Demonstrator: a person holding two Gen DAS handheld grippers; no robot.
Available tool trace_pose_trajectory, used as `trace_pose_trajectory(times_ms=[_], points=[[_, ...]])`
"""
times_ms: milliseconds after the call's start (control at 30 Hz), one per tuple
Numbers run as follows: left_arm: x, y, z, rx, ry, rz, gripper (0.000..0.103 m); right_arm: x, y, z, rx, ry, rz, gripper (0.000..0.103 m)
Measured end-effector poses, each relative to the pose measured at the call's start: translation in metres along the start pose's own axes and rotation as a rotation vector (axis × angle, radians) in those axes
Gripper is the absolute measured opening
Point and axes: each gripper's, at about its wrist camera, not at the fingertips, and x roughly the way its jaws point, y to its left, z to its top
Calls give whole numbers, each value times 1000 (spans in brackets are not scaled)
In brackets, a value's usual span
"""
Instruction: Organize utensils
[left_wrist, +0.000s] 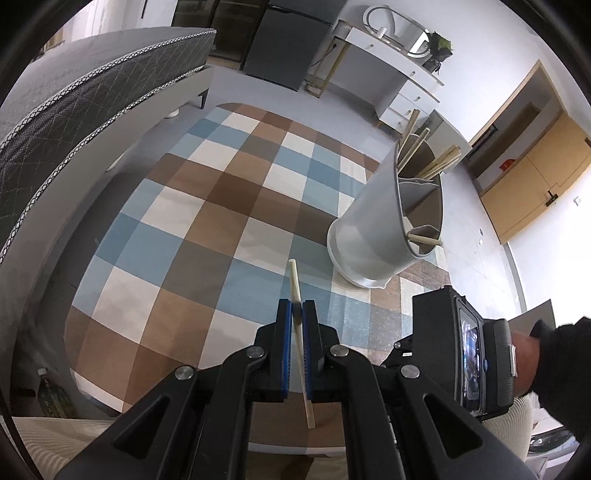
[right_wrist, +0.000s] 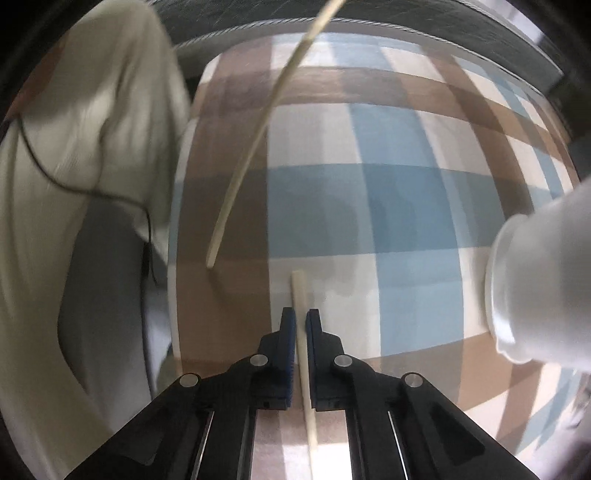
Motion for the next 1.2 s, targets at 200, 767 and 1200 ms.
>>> trace_pose_trajectory(times_ms=[200, 767, 1200], points=[[-2, 0, -2, -1, 2, -5, 1, -5, 4, 10, 102, -41, 17, 8], [-2, 10, -1, -26, 11, 10, 1, -8, 16, 20, 189, -164, -75, 5], [-8, -30, -12, 82, -13, -8, 1, -120, -12, -71, 754, -782, -124, 5]])
